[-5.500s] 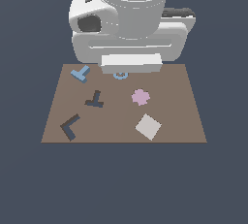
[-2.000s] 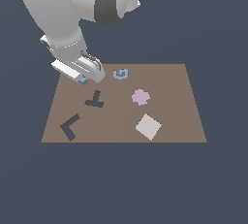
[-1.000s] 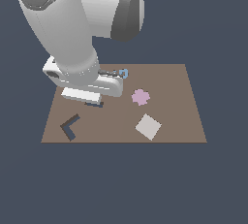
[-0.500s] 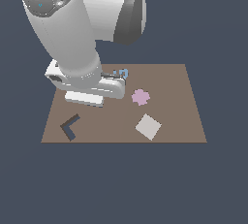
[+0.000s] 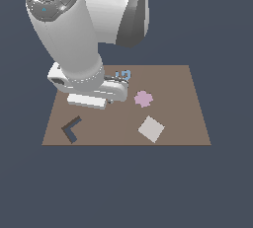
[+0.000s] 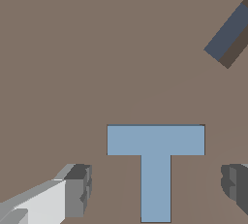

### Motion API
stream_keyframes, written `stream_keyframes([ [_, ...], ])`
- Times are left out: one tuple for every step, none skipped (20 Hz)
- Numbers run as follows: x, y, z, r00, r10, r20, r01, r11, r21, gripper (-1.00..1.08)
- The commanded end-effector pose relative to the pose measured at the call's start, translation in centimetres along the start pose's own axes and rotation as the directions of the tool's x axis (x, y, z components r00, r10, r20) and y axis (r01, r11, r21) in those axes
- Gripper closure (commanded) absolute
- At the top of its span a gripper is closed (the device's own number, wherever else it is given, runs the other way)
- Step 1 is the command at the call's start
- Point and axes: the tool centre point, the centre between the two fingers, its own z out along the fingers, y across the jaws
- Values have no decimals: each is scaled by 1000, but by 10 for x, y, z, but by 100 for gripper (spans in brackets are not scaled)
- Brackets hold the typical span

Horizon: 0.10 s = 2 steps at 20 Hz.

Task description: Insert a designated object into the corresponding slot on a board.

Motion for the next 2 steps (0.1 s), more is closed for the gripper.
stream_keyframes([
  [0,0,0,1000,0,0,0,1000,0,-92],
  [0,0,0,1000,0,0,0,1000,0,-92],
])
